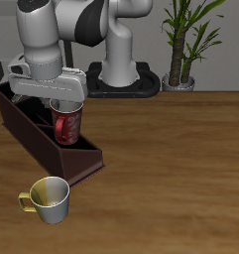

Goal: Place the black book into the right desk caddy's front compartment and place the yellow book into the right desk caddy's right compartment and place the red mug into the right desk caddy's left compartment

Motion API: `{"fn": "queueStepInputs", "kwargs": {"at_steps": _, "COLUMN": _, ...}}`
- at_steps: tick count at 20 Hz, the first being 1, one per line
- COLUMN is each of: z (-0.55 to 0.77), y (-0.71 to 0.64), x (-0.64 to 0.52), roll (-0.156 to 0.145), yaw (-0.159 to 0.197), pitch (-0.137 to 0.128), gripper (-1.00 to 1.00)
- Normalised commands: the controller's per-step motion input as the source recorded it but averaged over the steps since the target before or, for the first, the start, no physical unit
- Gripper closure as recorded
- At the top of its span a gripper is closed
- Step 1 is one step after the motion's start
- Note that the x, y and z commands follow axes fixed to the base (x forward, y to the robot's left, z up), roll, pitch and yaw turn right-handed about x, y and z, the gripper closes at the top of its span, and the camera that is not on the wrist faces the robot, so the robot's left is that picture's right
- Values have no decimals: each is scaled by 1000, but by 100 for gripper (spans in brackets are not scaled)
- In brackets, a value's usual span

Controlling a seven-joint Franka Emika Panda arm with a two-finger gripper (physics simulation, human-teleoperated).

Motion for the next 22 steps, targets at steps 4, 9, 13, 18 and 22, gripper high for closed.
{"fn": "queueStepInputs", "kwargs": {"at_steps": 4, "z": -130, "y": -103, "x": 3, "roll": -16, "yaw": -11, "pitch": 11, "gripper": 100}}
{"fn": "queueStepInputs", "kwargs": {"at_steps": 9, "z": -181, "y": 93, "x": -73, "roll": 6, "yaw": 15, "pitch": 10, "gripper": 100}}
{"fn": "queueStepInputs", "kwargs": {"at_steps": 13, "z": -139, "y": 295, "x": -155, "roll": 39, "yaw": 71, "pitch": -5, "gripper": 100}}
{"fn": "queueStepInputs", "kwargs": {"at_steps": 18, "z": 16, "y": 40, "x": -102, "roll": 5, "yaw": 20, "pitch": -9, "gripper": 100}}
{"fn": "queueStepInputs", "kwargs": {"at_steps": 22, "z": 41, "y": -140, "x": -107, "roll": -29, "yaw": 33, "pitch": -11, "gripper": 100}}
